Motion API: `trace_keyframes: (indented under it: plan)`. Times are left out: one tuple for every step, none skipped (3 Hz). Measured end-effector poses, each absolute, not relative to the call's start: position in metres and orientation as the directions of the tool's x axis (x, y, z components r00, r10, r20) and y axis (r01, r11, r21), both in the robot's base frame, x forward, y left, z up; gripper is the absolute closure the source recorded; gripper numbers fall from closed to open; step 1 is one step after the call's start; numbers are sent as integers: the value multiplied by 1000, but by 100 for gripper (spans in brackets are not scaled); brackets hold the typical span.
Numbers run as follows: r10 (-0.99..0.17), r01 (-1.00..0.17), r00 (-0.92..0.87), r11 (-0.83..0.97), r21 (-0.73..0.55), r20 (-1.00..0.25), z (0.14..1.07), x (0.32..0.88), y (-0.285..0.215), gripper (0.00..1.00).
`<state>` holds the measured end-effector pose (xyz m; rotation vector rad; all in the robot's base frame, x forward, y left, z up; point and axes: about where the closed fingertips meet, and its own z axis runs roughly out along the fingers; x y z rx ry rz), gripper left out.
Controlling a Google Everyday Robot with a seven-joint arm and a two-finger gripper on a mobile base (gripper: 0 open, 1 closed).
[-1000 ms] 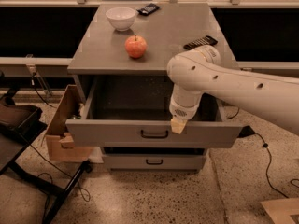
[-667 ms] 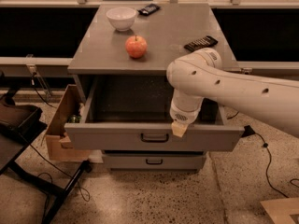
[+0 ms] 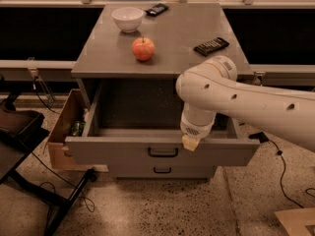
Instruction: Open top drawer
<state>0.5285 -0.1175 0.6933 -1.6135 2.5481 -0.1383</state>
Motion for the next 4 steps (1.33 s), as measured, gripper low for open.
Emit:
trace_keyframes:
  plan:
    - [-901, -888, -430, 432, -154, -50, 695, 516, -118, 100]
    - [-880, -866, -464, 474, -158, -101, 700, 499, -110, 100]
    - [-880, -866, -464, 474, -158, -101, 700, 499, -110, 99]
    - [-880, -866, -464, 474, -158, -101, 700, 499, -110, 76]
